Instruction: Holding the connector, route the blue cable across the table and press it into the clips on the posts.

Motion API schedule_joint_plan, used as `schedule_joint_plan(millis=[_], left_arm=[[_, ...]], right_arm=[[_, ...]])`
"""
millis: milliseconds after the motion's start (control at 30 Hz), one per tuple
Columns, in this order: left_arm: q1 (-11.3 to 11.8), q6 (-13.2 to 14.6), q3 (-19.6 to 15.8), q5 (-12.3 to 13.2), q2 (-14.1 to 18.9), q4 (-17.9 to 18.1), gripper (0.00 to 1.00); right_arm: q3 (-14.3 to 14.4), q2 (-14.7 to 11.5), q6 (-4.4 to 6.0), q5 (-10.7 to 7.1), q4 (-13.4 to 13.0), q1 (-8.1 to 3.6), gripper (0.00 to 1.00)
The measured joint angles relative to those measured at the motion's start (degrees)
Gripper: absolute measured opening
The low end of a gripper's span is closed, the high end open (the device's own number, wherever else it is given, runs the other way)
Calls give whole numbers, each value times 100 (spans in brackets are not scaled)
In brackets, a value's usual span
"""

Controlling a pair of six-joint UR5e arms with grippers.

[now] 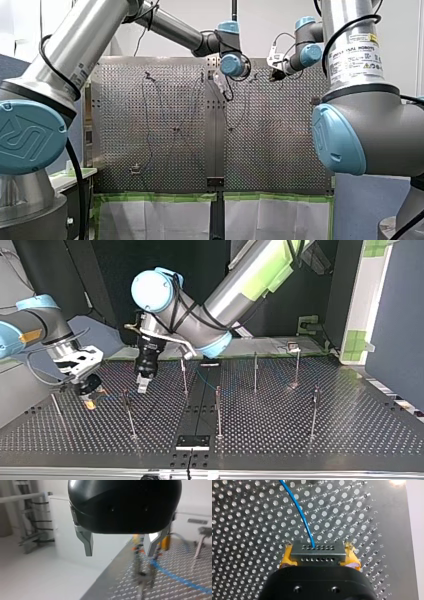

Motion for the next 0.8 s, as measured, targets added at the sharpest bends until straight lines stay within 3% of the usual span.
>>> schedule_joint_plan(millis=[267,633,800], left_arm=[[-63,-301,-419,-419,418,410,100],[-518,-829,-963,-962,962,954,100],[-566,-979,-1223,-1202,1222,1217,100]], right_arm=[[2,1,-3,-1,68,78,0],[3,3,-20,7,157,245,0],[4,3,-21,17,167,293,0]])
